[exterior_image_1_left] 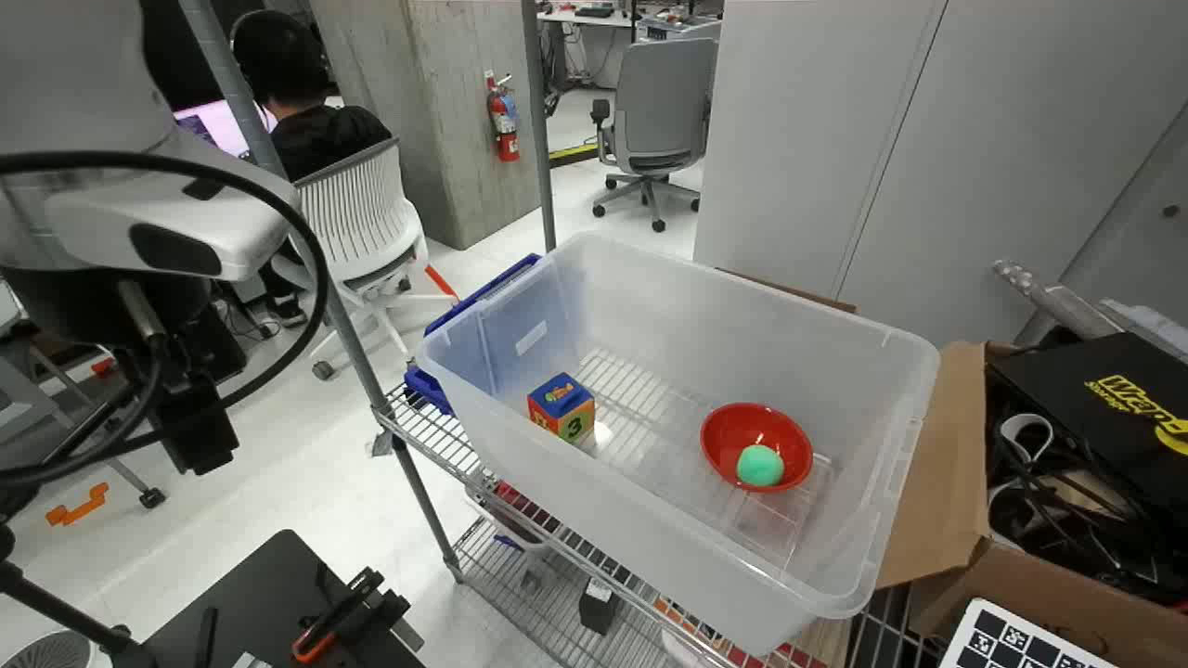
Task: Move the cube slightly to the center of the bucket
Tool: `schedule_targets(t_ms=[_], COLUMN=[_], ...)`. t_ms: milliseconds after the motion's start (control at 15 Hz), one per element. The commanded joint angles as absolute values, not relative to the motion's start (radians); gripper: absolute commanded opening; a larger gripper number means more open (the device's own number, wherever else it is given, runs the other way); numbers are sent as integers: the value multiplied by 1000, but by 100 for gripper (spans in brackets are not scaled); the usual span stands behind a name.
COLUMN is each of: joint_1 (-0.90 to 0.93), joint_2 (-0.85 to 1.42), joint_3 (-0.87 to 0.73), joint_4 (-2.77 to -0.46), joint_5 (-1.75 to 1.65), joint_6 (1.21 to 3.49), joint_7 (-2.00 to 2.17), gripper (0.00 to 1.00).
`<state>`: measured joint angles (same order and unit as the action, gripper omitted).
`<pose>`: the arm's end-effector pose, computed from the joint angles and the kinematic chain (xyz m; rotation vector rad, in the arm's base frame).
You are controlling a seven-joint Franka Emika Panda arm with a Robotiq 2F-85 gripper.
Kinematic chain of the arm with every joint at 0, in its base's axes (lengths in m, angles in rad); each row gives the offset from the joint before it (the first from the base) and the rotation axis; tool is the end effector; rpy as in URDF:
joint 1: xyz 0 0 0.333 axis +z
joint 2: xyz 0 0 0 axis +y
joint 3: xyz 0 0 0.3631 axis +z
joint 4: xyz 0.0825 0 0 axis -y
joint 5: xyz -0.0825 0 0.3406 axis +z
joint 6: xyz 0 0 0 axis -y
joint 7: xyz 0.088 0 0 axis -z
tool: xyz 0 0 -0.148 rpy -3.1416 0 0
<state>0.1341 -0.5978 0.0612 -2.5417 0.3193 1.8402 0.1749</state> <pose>0.2729 0.0942 0.4799 -2.8846 0.1351 0.2154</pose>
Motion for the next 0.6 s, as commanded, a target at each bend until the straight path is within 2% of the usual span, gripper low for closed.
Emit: schedule_targets(t_ms=[0, 400, 533], joint_1=[116, 115, 114], joint_2=[-598, -580, -526], joint_3=[77, 75, 72], joint_4=[-2539, -2529, -2504], joint_5=[327, 331, 371], joint_6=[1836, 1849, 1956], joint_7=[167, 163, 162], gripper=[100, 100, 100])
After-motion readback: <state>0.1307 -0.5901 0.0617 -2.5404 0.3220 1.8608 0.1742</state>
